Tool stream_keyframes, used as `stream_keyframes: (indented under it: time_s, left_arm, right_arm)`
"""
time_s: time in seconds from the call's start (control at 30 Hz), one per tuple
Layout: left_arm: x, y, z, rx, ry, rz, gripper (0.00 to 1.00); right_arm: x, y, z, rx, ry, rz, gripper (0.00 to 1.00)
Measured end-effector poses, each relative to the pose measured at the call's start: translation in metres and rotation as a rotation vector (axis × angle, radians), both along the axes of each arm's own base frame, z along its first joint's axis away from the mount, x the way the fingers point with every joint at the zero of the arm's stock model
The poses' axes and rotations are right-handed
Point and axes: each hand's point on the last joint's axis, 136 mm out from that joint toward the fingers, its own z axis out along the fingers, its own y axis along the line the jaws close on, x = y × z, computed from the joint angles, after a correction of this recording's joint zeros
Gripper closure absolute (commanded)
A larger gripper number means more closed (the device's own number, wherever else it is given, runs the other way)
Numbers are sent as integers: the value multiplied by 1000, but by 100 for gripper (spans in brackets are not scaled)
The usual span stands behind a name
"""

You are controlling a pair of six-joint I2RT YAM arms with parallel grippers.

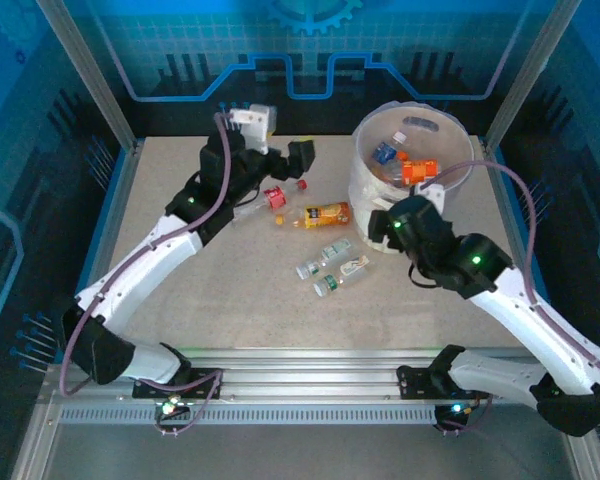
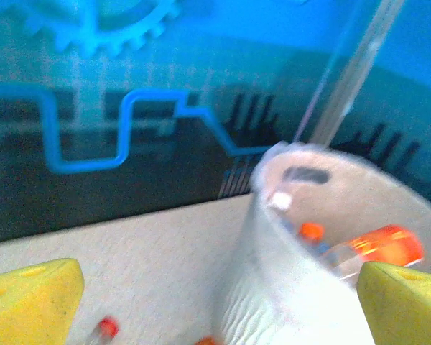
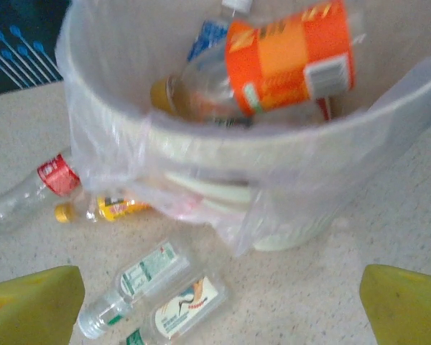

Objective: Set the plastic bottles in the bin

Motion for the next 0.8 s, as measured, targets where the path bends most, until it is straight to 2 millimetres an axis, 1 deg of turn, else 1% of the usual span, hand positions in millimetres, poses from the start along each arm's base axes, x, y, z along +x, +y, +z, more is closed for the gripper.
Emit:
stream_keyframes:
  time_s: [0.03, 0.13, 0.23, 0.33, 0.43, 0.63, 0.73, 0.8]
  left_arm:
    - [0, 10, -15, -2, 29, 31, 1]
    - [-4, 34, -53, 2, 96, 113, 1]
    - [-10, 54, -71, 2, 123, 179, 1]
    - [-17, 70, -74, -9, 113, 236, 1]
    - [-23, 84, -75, -18, 92, 286, 1]
    - [-23, 108, -89, -29, 102, 375, 1]
    - [-21, 116, -90, -35, 106, 400, 1]
    - [-20, 119, -90, -44, 106, 411, 1]
  right_arm:
    - [-3, 8, -11, -2, 24, 5, 0]
    - [-11, 27, -45, -11, 99, 14, 0]
    - [-20, 41, -84, -19, 181, 7, 0]
    - [-26, 49, -119, -6, 259, -10, 0]
    - [-28, 60, -146, 9, 328, -23, 0]
    - [-24, 87, -183, 32, 424, -14, 0]
    - [-24, 96, -199, 28, 468, -8, 0]
    - [-23, 102, -205, 29, 485, -4, 0]
